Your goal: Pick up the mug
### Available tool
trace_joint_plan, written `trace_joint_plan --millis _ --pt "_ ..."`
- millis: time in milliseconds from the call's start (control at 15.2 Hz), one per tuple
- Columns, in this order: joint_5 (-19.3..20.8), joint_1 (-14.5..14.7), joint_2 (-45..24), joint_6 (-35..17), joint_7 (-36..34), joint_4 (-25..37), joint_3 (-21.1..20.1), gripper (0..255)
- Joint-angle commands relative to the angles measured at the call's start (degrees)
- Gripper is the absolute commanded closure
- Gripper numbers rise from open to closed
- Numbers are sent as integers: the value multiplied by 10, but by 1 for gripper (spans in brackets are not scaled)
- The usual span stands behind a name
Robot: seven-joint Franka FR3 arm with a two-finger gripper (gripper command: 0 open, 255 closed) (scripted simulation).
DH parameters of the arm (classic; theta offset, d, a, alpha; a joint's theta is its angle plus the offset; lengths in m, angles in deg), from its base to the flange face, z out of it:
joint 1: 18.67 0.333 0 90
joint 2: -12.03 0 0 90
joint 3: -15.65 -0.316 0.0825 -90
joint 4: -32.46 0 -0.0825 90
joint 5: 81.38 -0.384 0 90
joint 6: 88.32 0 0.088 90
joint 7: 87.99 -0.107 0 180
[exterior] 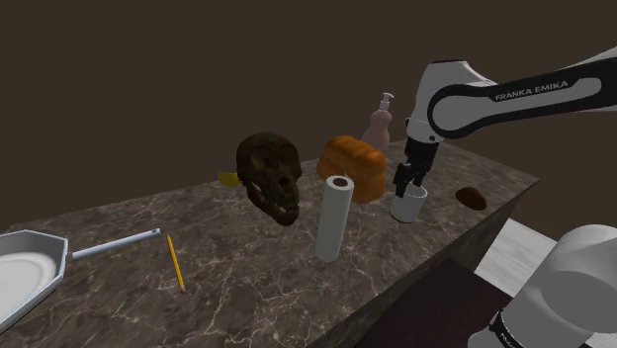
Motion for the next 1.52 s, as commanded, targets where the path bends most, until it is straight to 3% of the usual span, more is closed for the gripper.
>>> trace_joint_plan --millis 0,528,594,1188,1452 --pt "8 -5 -11 -26 -6 -9 -1 0" --pt "11 -7 -36 -85 -10 -43 -1 0" --pt "11 -7 -34 -84 -9 -44 0 255" --pt "11 -7 -36 -85 -10 -43 -1 255" --pt "9 -6 -20 -49 -7 -23 -1 255"
